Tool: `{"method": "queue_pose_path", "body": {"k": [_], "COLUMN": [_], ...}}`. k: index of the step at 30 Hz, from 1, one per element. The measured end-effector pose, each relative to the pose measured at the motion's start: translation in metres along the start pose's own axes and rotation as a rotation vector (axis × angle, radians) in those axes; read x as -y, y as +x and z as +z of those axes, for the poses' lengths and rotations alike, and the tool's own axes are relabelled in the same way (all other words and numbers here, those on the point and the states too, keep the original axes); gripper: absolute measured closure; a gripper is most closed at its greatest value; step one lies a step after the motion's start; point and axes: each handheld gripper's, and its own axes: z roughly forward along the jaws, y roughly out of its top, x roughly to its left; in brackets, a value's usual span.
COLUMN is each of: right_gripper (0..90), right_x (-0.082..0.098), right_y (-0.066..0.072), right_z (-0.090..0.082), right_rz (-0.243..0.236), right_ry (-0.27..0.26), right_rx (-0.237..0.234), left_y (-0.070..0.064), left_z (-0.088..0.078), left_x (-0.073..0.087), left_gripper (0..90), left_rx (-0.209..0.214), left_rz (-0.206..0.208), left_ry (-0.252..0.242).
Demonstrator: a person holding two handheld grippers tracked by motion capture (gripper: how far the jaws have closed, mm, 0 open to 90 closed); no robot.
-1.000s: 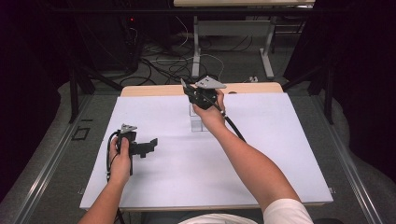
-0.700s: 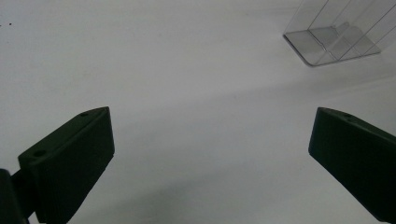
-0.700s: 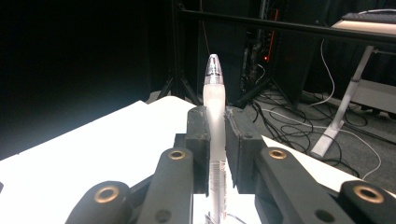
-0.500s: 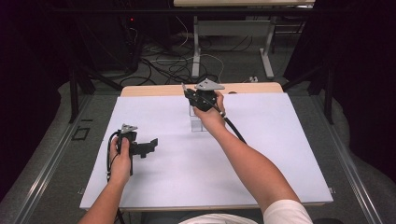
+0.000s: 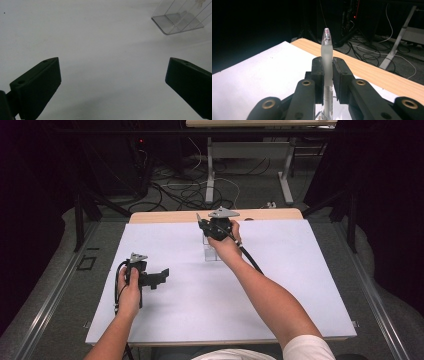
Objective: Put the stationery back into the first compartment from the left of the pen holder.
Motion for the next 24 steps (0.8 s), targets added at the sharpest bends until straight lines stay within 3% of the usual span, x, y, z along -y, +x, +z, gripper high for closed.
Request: {"method": "queue_pose_path", "body": {"k": [6,10,19,24], "right_gripper": [78.8,70.6,52.5,50.1], "right_x": [0.002,0.001,-0.001,0.002], "right_y": [-0.001,-0.002,-0.002,-0.001], "right_z": [-0.003,-0.008,-0.023,-0.034], "right_rz": [0.01,0.022,-0.01,0.0], "right_ry": [0.034,0.05,0.081,0.088], "right_rx": [-0.012,-0.022,-0.035,-0.054], "left_y": [0.0,0.0,0.0,-0.001], "left_z": [0.0,0.001,0.001,0.001], "left_x": [0.0,0.0,0.0,0.001], "left_gripper": [0.2,0.2,0.1,0.1], "left_rx": [0.002,0.002,-0.002,-0.003], "left_rz": [0.003,0.005,0.006,0.007], "left_ry": [0.002,0.004,0.004,0.005]}}
